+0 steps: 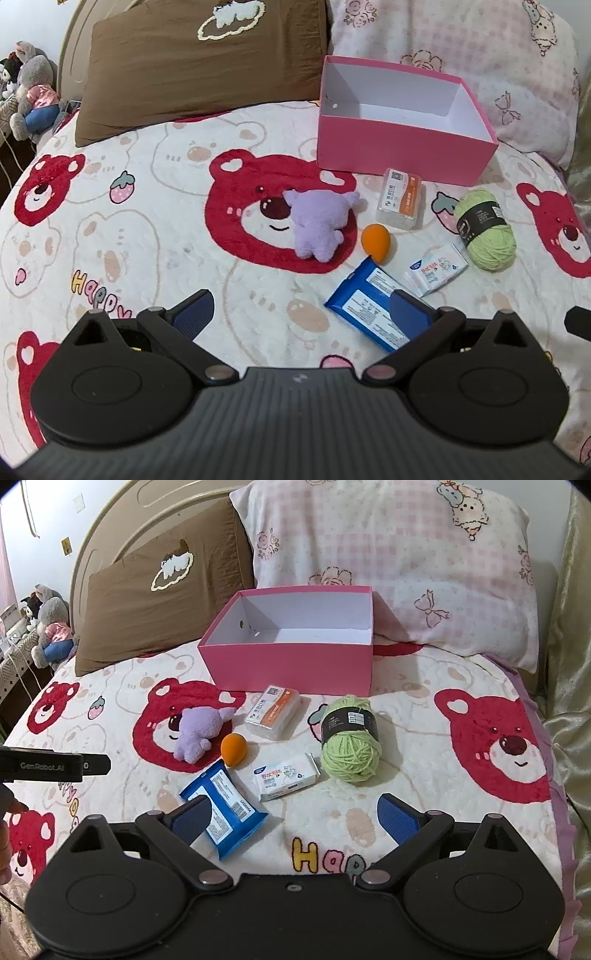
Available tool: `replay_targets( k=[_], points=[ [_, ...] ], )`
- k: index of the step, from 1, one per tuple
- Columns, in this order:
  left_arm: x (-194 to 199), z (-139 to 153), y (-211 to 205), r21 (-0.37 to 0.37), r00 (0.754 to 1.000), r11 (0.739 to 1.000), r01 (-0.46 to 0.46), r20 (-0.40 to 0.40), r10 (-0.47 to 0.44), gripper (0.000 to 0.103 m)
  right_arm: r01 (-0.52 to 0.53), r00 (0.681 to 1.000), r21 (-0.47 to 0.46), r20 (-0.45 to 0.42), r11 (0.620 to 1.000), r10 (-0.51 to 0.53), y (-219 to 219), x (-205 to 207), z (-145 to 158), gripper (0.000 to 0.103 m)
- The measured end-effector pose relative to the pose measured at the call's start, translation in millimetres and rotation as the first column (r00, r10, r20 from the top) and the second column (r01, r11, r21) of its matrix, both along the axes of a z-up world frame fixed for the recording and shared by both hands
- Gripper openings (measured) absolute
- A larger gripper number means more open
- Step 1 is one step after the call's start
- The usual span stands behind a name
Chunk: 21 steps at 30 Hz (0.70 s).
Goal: Organize objects
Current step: 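Move the right tool toward the blue wet-wipe pack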
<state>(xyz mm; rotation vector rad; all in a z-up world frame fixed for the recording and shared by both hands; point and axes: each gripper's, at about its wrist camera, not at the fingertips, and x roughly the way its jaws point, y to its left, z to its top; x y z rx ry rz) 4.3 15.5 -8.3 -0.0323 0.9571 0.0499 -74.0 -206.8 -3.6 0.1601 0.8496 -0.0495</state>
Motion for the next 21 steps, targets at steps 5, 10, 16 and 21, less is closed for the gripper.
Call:
replay_targets(
  k=[5, 10, 16, 21],
  points=[
    [-1.3, -1.4, -1.9, -0.007, 1.000, 1.000, 0.022, -0.002, -0.022, 0.103, -0.005, 1.000, -0.007, -0.001, 1.000, 0.005, 1.4, -0.2, 0.9, 0.098],
    [-4.1, -0.2, -1.1, -0.048, 0.999, 0.998, 0.036, 0.004, -0.036, 0.103, -0.013, 1.000, -0.019, 0.001, 1.000, 0.013, 6.2, -1.0, 2.8, 0.098],
    [-6.7, 1.6, -1.3, -0.090, 0.997, 0.993, 0.072, 0.006, -0.071, 0.103, -0.023, 1.000, -0.033, -0.009, 0.999, 0.022, 10.7, -1.2, 3.9, 0.098],
    [-6.2, 2.4, -1.7, -0.090, 0.997, 0.993, 0.081, 0.008, -0.080, 0.103, -0.035, 0.999, -0.049, -0.009, 0.998, 0.034, 12.4, -3.0, 5.2, 0.098]
  ],
)
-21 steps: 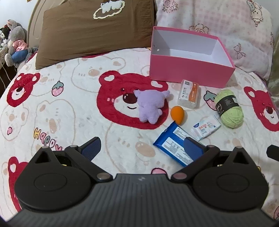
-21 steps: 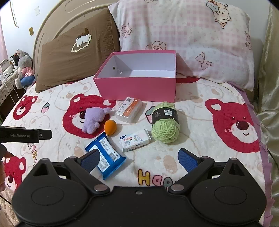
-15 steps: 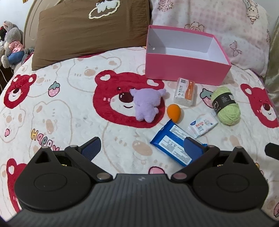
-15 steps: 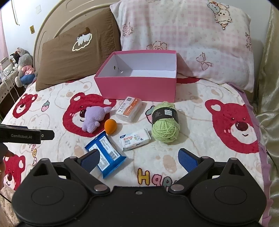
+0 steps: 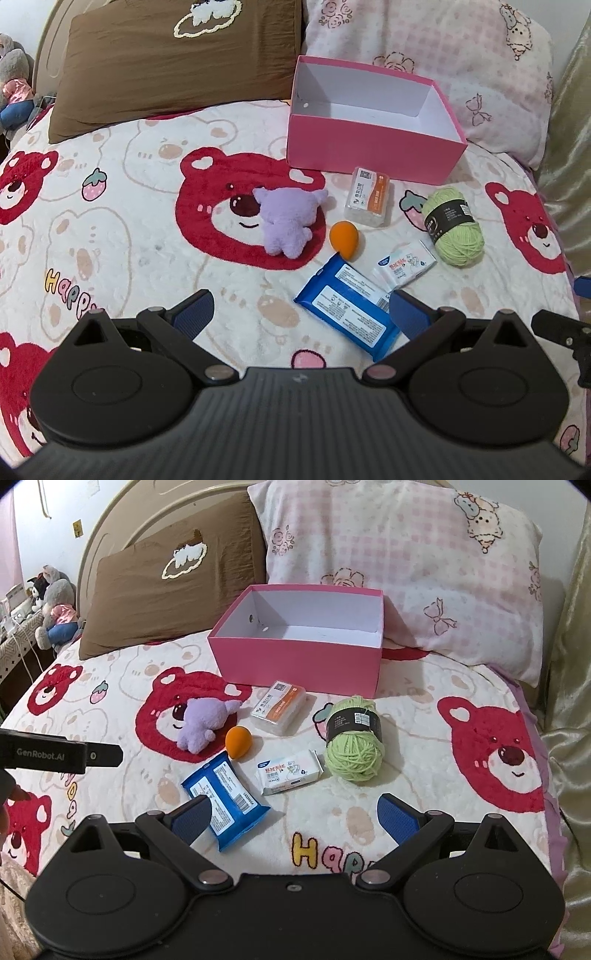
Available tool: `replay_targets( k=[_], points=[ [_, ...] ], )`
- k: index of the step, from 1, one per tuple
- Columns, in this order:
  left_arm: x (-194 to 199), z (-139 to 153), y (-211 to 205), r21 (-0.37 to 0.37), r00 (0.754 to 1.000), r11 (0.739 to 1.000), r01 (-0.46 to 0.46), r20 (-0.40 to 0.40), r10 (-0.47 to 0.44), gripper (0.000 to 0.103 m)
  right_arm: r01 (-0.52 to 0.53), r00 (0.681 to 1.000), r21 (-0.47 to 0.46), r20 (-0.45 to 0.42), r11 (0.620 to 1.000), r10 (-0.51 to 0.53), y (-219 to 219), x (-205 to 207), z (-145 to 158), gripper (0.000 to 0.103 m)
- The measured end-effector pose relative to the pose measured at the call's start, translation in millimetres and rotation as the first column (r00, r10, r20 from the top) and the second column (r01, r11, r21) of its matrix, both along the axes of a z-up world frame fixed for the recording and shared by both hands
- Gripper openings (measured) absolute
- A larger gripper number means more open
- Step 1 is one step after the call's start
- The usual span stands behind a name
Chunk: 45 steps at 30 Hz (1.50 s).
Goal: Organize objects
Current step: 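Move the right tool toward the blue wet-wipe pack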
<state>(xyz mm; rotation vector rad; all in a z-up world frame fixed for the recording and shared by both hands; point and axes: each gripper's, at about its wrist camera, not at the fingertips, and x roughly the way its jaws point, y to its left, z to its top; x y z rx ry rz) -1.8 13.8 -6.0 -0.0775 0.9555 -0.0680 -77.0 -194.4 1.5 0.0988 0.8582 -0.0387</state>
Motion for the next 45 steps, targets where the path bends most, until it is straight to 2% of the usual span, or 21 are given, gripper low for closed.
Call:
replay_targets(
  k=[14, 30, 45],
  points=[
    [-6.0, 11.2, -8.1, 0.067, 0.998, 0.996, 0.055, 0.023, -0.057, 0.103, -0.012, 1.000, 0.000, -0.009, 1.000, 0.012, 0.6, -0.1, -0.3, 0.098],
    [-4.2, 9.1, -7.7, 0.041, 0.996, 0.996, 0.084, -0.007, -0.084, 0.103, -0.003, 1.000, -0.014, 0.007, 1.000, 0.003, -5.1, -0.9, 4.8, 0.098],
    [-5.9, 14.4, -3.9, 0.023, 0.997, 0.996, 0.081, 0.009, -0.081, 0.102, 0.001, 1.000, -0.032, 0.013, 0.999, -0.001, -4.6, -1.3, 7.9, 0.098]
  ],
)
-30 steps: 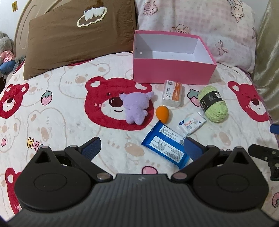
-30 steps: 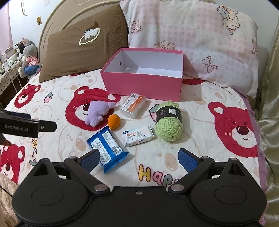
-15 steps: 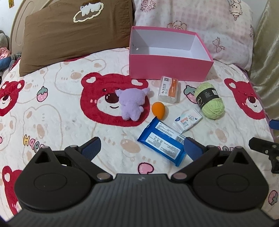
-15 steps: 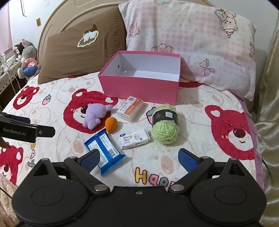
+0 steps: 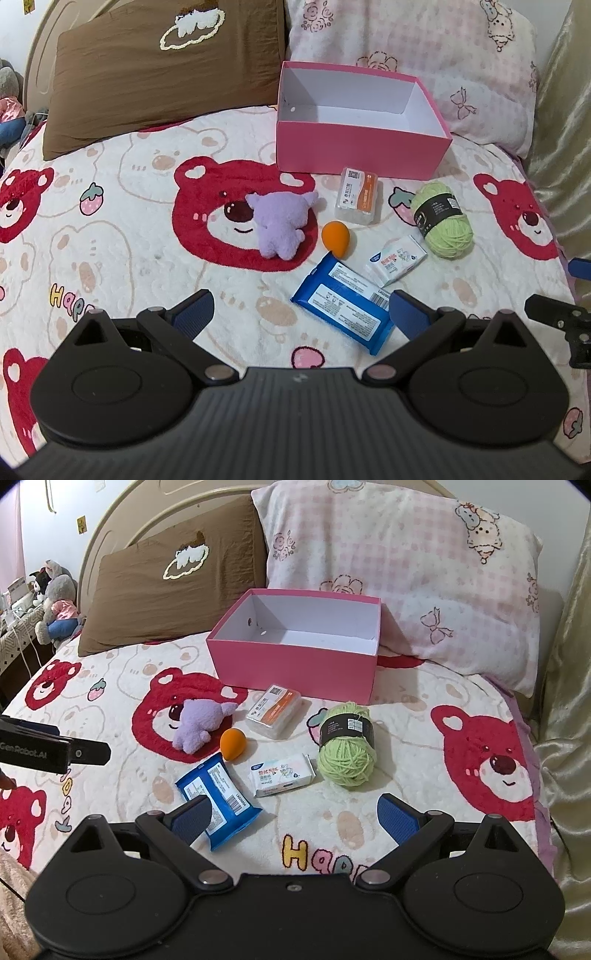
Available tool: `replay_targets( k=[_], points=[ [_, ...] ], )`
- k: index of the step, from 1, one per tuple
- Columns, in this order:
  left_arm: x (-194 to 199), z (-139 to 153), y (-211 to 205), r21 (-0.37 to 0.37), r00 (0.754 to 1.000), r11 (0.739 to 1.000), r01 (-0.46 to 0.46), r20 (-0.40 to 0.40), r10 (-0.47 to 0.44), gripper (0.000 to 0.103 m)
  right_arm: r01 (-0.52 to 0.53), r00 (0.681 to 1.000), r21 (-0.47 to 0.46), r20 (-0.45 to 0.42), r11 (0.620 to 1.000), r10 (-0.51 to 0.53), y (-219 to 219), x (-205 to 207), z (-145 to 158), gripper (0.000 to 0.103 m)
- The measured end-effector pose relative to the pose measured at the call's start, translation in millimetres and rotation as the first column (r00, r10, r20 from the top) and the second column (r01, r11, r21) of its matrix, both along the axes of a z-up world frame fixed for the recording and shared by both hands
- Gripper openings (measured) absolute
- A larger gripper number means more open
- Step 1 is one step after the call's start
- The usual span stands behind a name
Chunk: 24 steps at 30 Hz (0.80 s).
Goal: Organize objects
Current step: 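Move the right tool toward the blue wet-wipe pack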
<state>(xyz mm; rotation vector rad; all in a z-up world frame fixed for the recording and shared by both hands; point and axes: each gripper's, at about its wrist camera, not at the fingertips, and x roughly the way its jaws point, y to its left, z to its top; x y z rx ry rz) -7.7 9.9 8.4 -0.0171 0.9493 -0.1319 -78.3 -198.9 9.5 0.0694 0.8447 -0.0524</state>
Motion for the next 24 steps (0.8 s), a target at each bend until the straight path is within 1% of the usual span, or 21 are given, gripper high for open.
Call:
replay_targets(
  k=[10, 12, 14, 18, 19, 21, 24],
  points=[
    [-1.7, 1.5, 0.2, -0.004, 1.000, 1.000, 0.010, 0.001, -0.010, 0.102, 0.003, 1.000, -0.002, 0.010, 1.000, -0.003, -1.1, -0.9, 3.8, 0.098],
    [-1.9, 1.6, -0.9, -0.004, 1.000, 1.000, 0.021, -0.006, -0.021, 0.102, -0.008, 1.000, 0.008, 0.007, 1.000, 0.008, -1.5, -0.5, 4.5, 0.098],
    [0.0, 1.6, -0.6, -0.007, 0.999, 0.999, 0.039, -0.014, -0.039, 0.102, -0.048, 0.999, 0.054, 0.009, 0.997, 0.047, -2.8, 0.2, 7.2, 0.098],
    [8.0, 1.5, 0.3, 0.026, 0.999, 0.999, 0.048, -0.017, -0.048, 0.102, -0.130, 0.991, 0.080, 0.001, 0.988, 0.131, 1.6, 7.6, 11.8, 0.098],
    [10.7, 0.5, 0.6, 0.032, 0.998, 0.998, 0.057, -0.021, -0.057, 0.102, -0.148, 0.989, 0.100, -0.003, 0.984, 0.149, 1.9, 9.8, 12.2, 0.098],
    [15.4, -4.3, 0.0, 0.031, 0.997, 0.996, 0.078, -0.028, -0.077, 0.102, -0.181, 0.983, 0.134, -0.011, 0.974, 0.184, 2.7, 14.0, 12.5, 0.098],
    [23.8, -17.4, -0.2, 0.025, 0.995, 0.996, 0.088, -0.056, -0.087, 0.102, -0.218, 0.974, 0.144, -0.031, 0.965, 0.225, 7.8, 21.7, 9.9, 0.098]
  ],
)
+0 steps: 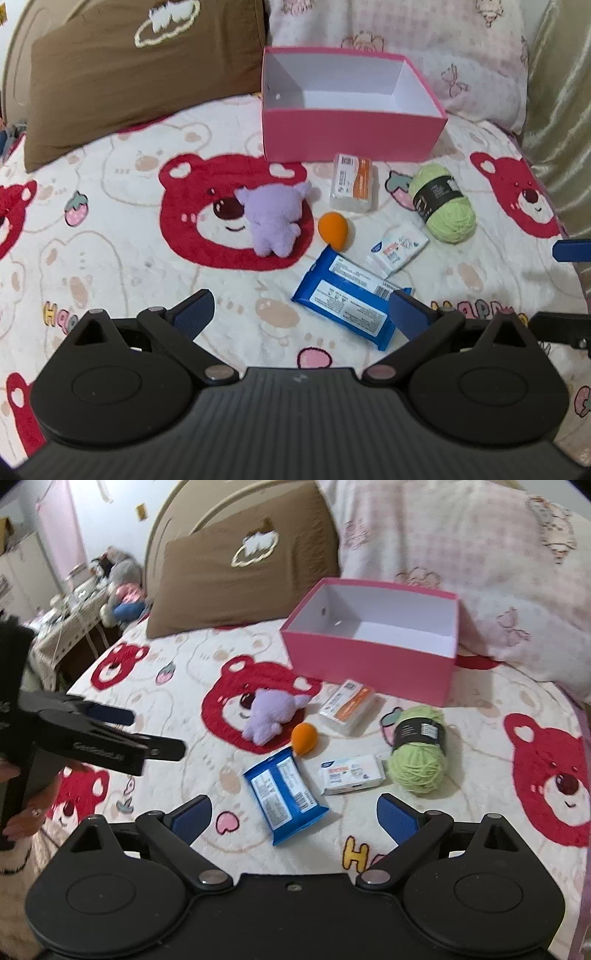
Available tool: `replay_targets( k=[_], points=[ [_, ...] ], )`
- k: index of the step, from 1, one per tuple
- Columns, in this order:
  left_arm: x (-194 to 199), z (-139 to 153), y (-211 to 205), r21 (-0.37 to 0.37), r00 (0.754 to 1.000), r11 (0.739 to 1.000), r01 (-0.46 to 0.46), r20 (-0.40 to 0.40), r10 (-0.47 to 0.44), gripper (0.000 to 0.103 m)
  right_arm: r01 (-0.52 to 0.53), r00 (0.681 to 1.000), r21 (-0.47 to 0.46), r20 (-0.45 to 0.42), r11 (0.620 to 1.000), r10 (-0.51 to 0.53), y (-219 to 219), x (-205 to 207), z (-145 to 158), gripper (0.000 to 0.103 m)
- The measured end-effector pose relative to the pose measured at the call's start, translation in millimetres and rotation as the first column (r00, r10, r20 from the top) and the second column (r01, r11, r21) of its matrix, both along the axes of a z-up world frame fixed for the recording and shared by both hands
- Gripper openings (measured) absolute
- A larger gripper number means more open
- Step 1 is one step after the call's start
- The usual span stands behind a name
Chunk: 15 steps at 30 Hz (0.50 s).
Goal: Organize objects
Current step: 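Move the right tool toward the blue wet-wipe pack, then close the right gripper on the blue wet-wipe pack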
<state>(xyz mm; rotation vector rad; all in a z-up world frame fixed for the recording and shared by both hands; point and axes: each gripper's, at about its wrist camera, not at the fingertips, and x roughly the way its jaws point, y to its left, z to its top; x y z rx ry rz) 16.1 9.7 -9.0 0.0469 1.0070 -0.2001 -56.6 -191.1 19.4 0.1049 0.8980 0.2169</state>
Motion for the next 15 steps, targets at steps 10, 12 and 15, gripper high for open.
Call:
replay_targets(
  k=[10, 12, 15],
  points=[
    [20.7, -47.0, 1.0, -0.061, 0.999, 0.998, 0.030, 0.026, -0.028, 0.099, -0.045, 0.998, 0.050, -0.048, 0.998, 0.047, 9.6, 20.4, -47.8, 0.096],
    [23.6, -56.0, 4.4, -0.092, 0.999, 0.996, 0.017, 0.037, -0.014, 0.097, -0.045, 0.998, 0.061, -0.039, 0.997, 0.047, 12.1, 21.9, -58.6, 0.096],
    [26.8, -66.4, 8.4, -0.120, 0.998, 0.993, 0.019, 0.055, -0.012, 0.096, -0.043, 0.999, 0.078, -0.025, 0.996, 0.045, 16.1, 25.0, -73.9, 0.096]
  ],
)
